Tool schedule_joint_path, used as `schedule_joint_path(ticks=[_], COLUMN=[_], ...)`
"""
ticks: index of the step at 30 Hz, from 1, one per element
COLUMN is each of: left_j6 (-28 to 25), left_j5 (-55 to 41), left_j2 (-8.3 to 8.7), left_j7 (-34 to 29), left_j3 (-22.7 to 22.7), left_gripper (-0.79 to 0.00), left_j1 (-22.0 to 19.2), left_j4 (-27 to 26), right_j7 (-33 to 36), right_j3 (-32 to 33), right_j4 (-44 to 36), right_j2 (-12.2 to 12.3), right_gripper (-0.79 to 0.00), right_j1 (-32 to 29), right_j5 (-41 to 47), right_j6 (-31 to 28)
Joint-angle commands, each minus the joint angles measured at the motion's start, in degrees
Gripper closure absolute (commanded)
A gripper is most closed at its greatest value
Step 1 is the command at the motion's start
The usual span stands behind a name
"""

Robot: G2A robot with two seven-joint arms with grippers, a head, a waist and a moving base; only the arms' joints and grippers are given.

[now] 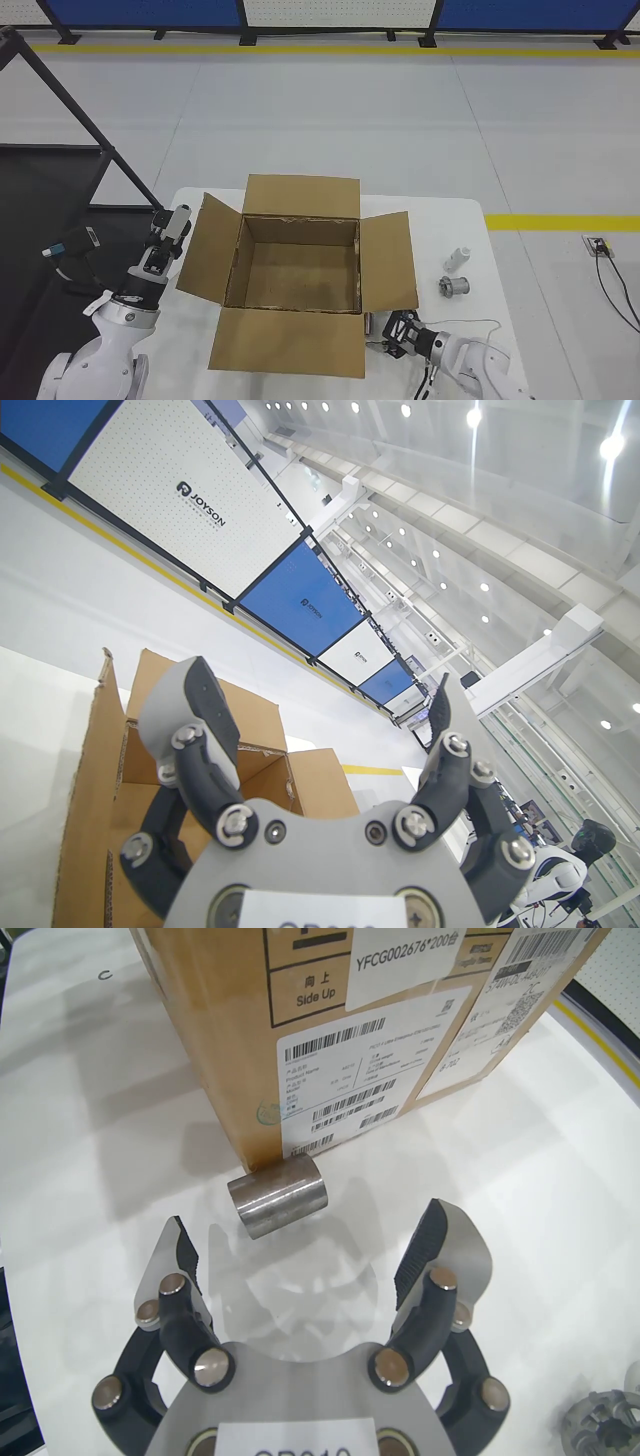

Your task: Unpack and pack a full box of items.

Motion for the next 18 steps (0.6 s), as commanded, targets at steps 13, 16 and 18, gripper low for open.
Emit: schedule_joint_path(ticks=[13, 16, 18], left_j6=[0.0, 0.0, 0.0], left_j5=[0.0, 0.0, 0.0], left_j2=[0.00, 0.00, 0.00], left_j7=[0.0, 0.0, 0.0], left_j3=[0.0, 0.0, 0.0], left_gripper=[-0.785, -0.785, -0.785], left_j1=[0.0, 0.0, 0.0], left_j4=[0.0, 0.0, 0.0], right_j7=[0.5, 0.6, 1.1], right_j3=[0.2, 0.1, -0.1], right_j4=[-0.1, -0.4, -1.0], right_j2=[0.0, 0.0, 0.0], right_gripper=[-0.785, -0.785, -0.785], right_j1=[0.3, 0.0, -0.2], right_j5=[0.4, 0.4, 0.4], right_j6=[0.3, 0.9, 0.9])
